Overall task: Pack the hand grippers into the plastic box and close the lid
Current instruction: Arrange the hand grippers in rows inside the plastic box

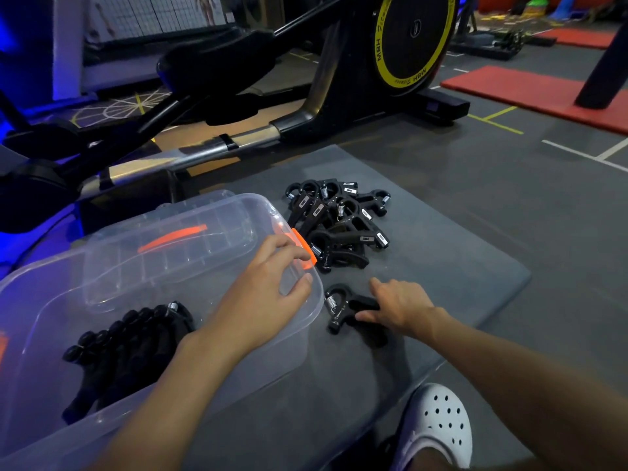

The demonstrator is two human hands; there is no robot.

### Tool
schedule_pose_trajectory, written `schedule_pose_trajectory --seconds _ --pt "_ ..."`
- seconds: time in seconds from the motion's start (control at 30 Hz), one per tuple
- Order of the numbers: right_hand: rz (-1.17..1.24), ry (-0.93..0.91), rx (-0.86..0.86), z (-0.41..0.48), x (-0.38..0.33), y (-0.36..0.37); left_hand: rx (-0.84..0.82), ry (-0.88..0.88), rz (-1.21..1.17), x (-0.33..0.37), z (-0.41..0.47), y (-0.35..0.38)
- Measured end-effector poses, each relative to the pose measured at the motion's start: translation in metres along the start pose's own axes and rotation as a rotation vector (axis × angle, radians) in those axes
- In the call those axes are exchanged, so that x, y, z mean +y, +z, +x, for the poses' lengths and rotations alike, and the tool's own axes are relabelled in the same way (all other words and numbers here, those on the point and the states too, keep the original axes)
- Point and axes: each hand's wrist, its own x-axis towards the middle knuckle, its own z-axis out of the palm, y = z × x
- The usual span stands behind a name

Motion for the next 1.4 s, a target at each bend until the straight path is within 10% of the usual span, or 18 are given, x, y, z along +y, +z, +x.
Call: schedule_pose_trajectory --seconds 0.4,0.93,1.4 --pt "0.217 0.002 -0.096 0.011 0.002 0.026 -0.002 -0.003 0.008 -0.001 0.001 0.000" --pt "0.854 0.094 0.519 -0.029 -0.008 -0.109 0.117 0.056 -0.001 0.011 0.009 -0.025" --pt "1.051 -0.261 0.199 -0.087 -0.122 -0.203 0.421 0.050 -0.222 0.039 -0.015 -0.097"
